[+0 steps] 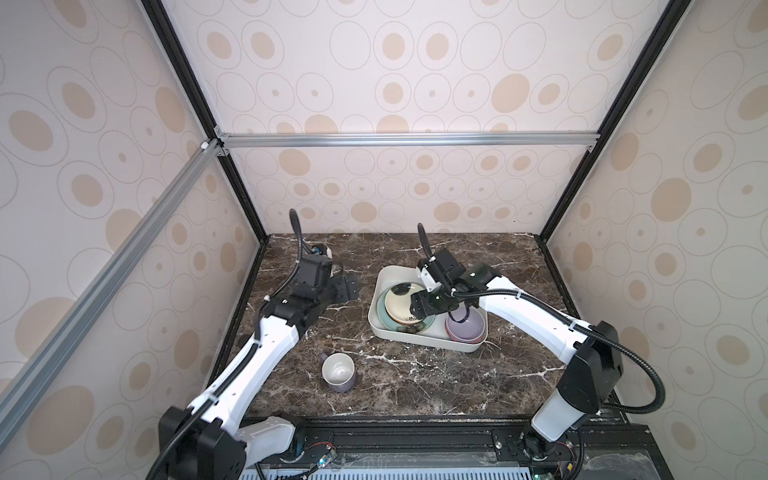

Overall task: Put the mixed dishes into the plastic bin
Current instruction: 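Withdraw the left gripper while the right gripper reaches toward the lavender mug, then lower the right gripper onto the lavender mug's rim and close it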

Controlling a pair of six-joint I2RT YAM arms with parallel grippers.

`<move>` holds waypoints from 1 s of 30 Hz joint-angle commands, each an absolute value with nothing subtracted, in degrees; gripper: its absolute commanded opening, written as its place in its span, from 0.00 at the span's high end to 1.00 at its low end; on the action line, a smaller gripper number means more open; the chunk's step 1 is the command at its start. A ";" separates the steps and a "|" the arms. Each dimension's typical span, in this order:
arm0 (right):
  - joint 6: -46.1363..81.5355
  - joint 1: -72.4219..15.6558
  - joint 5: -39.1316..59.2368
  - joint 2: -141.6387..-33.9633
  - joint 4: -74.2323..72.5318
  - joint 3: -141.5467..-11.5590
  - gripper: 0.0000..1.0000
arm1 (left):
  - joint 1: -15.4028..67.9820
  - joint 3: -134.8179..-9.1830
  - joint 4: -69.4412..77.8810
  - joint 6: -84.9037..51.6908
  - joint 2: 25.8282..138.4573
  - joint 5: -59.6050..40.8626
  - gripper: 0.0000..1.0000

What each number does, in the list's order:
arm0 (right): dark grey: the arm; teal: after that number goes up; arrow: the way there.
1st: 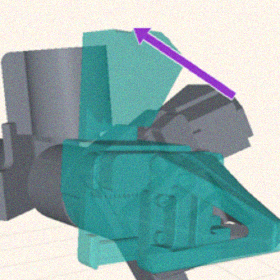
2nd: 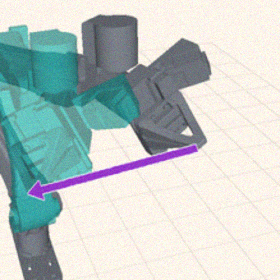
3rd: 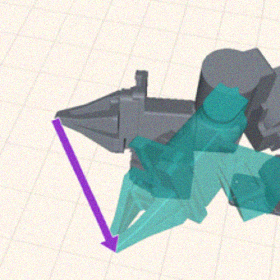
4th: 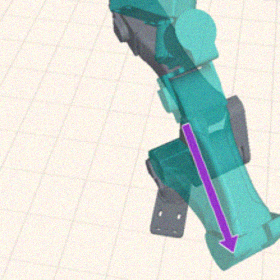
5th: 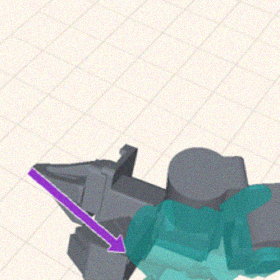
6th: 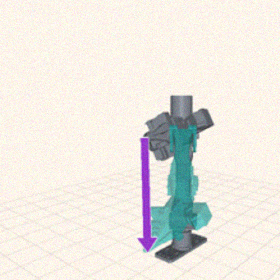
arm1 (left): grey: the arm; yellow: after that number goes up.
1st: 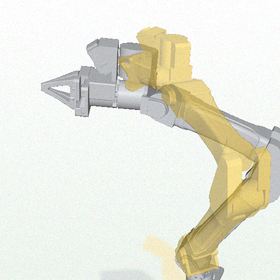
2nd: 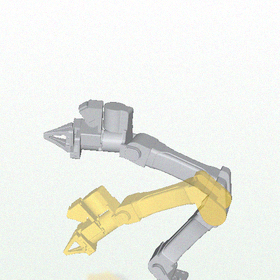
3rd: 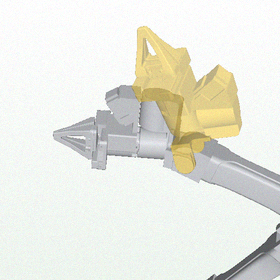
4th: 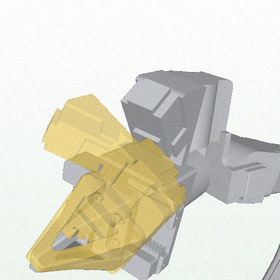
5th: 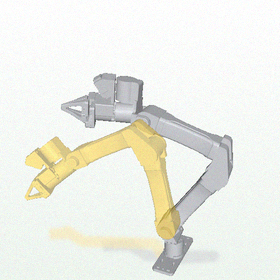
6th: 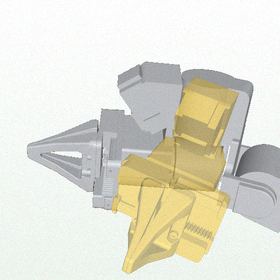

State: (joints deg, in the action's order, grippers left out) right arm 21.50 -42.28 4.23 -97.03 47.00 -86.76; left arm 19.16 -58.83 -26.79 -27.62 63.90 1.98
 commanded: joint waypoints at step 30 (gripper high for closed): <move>28.98 -66.00 4.57 -125.08 53.32 -111.35 0.43 | 14.57 -59.30 -58.11 -26.15 32.26 11.77 0.01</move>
State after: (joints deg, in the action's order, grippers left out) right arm 28.12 -65.23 4.45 -123.24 51.37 -109.73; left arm 15.07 -57.06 -54.89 -26.52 33.23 10.61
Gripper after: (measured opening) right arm 0.573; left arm 0.990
